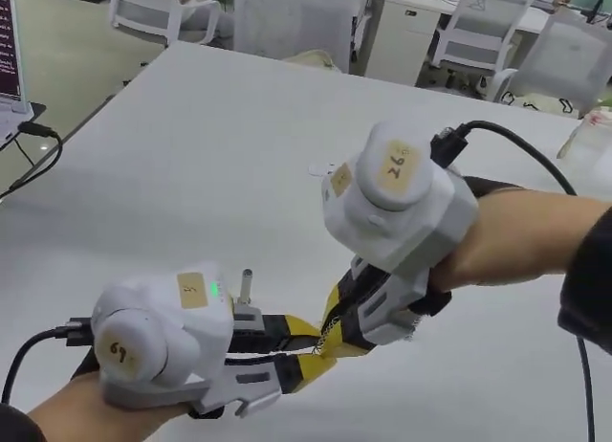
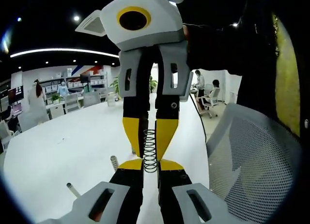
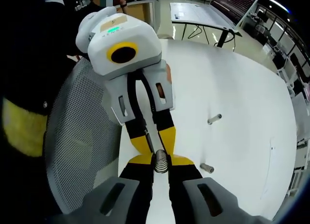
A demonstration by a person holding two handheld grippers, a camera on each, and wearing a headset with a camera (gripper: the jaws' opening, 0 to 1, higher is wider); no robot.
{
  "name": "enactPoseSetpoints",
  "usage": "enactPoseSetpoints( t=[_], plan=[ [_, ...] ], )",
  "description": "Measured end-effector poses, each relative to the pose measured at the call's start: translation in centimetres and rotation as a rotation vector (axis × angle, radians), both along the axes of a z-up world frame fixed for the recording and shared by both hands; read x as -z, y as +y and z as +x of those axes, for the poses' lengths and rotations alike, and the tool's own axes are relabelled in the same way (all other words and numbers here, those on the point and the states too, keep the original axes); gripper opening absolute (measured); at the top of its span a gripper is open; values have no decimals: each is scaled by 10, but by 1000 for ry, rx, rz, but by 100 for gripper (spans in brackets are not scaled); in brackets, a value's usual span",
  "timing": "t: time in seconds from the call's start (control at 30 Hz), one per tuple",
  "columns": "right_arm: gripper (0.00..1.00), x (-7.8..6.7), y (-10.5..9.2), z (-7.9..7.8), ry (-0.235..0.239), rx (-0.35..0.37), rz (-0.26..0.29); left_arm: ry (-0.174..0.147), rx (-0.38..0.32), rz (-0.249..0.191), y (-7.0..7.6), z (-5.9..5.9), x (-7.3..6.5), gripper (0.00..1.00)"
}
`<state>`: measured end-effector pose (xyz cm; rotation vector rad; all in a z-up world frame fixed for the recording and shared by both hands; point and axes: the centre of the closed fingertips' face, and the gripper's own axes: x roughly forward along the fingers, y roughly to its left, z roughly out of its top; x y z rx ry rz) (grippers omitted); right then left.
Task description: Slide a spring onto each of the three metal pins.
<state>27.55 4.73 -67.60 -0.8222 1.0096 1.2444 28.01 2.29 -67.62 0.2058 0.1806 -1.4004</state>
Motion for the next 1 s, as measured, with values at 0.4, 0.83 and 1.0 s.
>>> enactPoseSetpoints(
  t=[0.4,0.83,1.0],
  plan=[
    [8,2,6,8,-15,-13,-1,29,-30,22,12,4,9,11],
    [8,2,7,14,-24,-1,4,69,-75,19,24,8,17,35],
    [8,0,9,16,-30,6,16,77,-88,18,29,10,20,44]
  ],
)
